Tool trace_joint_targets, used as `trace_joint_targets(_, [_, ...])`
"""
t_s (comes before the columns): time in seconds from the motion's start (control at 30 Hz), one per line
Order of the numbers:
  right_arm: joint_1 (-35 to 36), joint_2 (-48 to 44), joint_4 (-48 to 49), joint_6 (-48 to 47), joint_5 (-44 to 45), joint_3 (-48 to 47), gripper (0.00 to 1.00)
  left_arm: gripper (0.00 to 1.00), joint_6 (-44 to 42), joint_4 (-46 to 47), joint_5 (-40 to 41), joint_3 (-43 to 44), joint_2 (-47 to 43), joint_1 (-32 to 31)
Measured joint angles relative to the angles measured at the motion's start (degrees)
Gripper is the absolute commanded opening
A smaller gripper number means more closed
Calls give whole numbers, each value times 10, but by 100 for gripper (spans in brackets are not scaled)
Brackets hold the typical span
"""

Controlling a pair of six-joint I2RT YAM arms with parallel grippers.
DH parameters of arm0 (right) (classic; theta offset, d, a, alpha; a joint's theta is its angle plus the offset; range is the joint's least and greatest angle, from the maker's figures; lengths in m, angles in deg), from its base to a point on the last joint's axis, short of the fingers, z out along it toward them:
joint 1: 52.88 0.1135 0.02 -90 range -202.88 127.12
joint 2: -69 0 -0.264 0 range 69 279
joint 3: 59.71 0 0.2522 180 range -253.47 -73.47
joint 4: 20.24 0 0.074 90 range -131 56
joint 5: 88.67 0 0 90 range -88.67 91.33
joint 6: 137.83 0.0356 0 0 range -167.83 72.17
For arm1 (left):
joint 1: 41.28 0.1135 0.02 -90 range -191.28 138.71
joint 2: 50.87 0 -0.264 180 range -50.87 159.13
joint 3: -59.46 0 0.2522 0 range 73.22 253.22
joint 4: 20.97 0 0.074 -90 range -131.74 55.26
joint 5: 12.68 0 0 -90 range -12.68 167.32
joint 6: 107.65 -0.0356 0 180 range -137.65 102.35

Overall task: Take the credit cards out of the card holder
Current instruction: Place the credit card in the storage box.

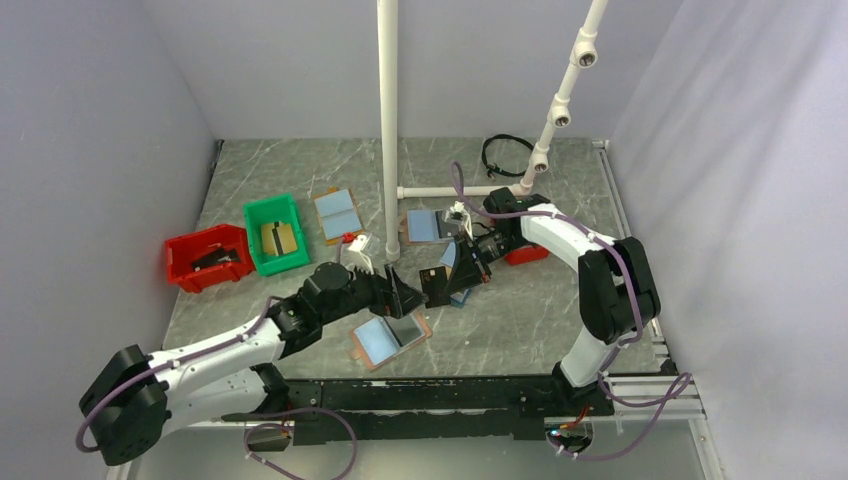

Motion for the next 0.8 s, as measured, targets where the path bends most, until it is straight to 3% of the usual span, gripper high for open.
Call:
trace_joint_targets(0.1, [0, 0, -7, -7, -4, 0, 0, 75, 0, 26, -6, 0, 20, 0])
trace_joint_targets(0.5, [0, 0, -24, -26, -13, -3, 0, 53, 2, 94, -44, 16, 98, 0])
trace_joint_targets(0.8, [0, 0, -32, -35, -14, -3, 0, 50, 2, 113, -56, 19, 103, 0])
